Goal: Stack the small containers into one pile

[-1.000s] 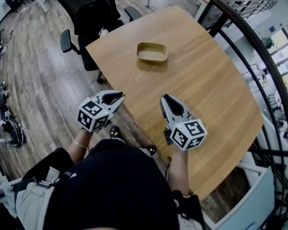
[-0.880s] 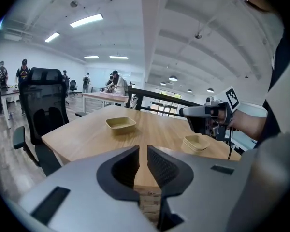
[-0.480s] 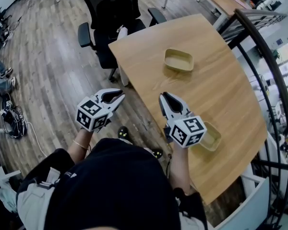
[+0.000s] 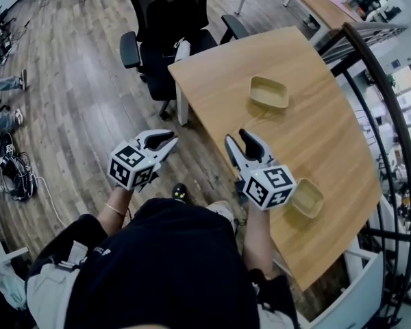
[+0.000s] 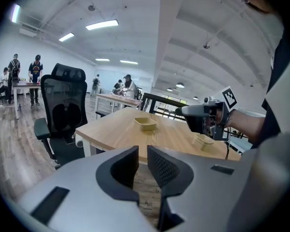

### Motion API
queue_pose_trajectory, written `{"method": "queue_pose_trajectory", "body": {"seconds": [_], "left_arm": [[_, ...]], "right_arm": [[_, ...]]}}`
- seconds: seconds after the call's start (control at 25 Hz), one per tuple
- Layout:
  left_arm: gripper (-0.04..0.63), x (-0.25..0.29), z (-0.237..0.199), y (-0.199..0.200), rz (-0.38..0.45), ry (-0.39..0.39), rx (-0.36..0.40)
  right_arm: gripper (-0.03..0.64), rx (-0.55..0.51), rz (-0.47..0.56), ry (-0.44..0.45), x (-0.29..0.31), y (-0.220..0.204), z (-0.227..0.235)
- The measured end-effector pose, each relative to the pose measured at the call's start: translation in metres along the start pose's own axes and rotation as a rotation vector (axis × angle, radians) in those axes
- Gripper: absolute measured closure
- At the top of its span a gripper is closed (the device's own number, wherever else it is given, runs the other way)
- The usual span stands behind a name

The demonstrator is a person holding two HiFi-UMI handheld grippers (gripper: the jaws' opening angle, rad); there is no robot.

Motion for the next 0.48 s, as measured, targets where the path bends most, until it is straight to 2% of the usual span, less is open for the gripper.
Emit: {"method": "queue_pose_trajectory", "body": {"seconds": [0.2,0.32,0.48], "left_arm": [[0.551,0.005,0.002,0.008,0.031,-0.029,-0.008],[0.551,0.012,0.008,0.012,0.027,-0.065,0.006],[0.551,0.020,0.011,0.010,0.016,-0.080,0.006]], "right_arm": [[0.453,0.032,-0.004,-0.050,-0.010,-0.008,0.006],[0.453,0.042,0.003,-0.094,-0.020,-0.007,0.014],[0.453,0.050,0.003,-0.105,-0.024,-0.007,0.021]]}}
Point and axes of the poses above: the fingertips, and each gripper's own axes: x forward along the fingers, z to its right, y out of its top, the point moved 4 cm from there along -x, backward along the fingers, and after that the axes turned 15 degrees about x, right-handed, at the moved point
